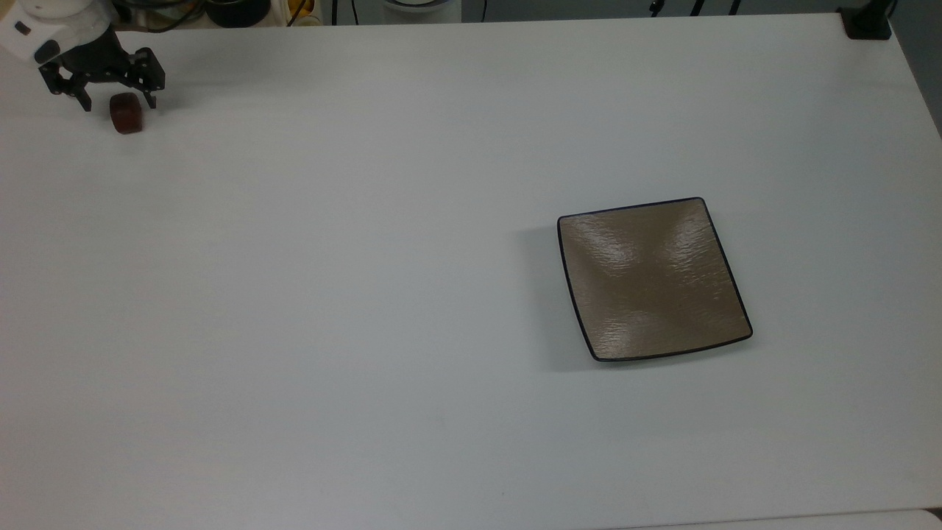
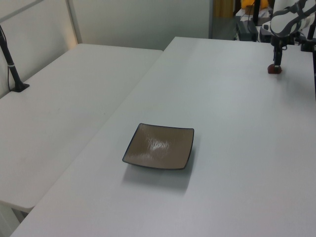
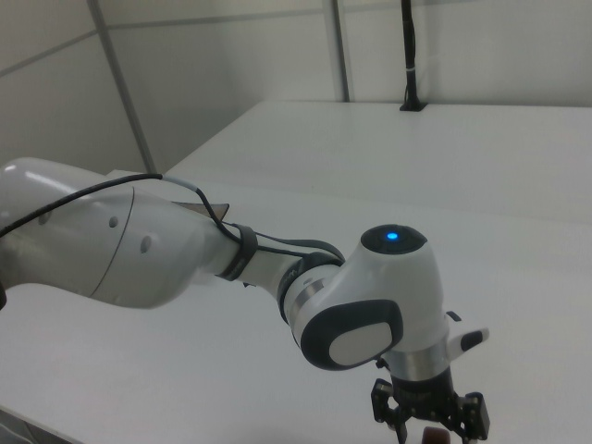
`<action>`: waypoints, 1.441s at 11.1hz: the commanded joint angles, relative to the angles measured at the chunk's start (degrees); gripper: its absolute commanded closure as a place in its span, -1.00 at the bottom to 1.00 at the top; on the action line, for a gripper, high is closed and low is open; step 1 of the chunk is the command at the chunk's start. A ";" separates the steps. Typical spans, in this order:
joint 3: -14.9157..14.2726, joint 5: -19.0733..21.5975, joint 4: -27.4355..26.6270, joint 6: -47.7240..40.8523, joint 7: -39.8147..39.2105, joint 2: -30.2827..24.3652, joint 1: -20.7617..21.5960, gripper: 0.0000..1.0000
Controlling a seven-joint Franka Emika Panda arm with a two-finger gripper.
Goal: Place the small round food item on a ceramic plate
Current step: 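Move the open gripper over the dark red food item and lower it, then close the gripper on the dark red food item and lift it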
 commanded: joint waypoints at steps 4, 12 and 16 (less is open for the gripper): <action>-0.14 -0.46 -1.20 2.01 -1.50 0.81 0.05 0.08; 0.13 -0.46 2.12 -5.52 -0.62 -4.36 2.68 0.85; 0.13 -0.46 9.94 -20.27 -0.45 -10.60 7.33 0.82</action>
